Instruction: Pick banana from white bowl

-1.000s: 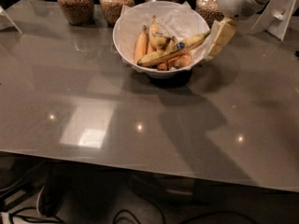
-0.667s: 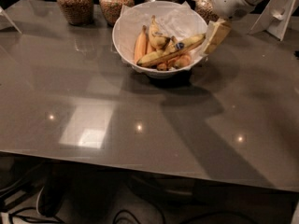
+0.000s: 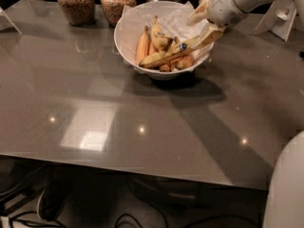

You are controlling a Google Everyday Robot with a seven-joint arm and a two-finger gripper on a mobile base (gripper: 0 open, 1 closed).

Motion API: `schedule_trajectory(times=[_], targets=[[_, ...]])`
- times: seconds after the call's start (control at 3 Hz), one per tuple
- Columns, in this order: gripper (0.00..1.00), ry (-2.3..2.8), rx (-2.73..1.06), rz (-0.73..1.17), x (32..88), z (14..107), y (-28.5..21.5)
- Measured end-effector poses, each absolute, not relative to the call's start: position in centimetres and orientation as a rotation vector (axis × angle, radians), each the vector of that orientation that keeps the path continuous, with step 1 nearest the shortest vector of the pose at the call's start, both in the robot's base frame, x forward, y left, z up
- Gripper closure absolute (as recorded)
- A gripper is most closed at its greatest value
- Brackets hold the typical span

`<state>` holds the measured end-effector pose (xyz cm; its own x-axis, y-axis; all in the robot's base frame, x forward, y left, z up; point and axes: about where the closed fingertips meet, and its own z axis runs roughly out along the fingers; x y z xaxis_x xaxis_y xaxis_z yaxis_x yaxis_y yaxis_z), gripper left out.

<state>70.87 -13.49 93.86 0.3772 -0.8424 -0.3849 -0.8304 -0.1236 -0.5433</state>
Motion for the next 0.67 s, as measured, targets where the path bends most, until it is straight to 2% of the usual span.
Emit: schedule_trajectory(times=[0.67], targets=[[0.42,1.471,-1.958,0.046,71.2,91.2,-13.1]])
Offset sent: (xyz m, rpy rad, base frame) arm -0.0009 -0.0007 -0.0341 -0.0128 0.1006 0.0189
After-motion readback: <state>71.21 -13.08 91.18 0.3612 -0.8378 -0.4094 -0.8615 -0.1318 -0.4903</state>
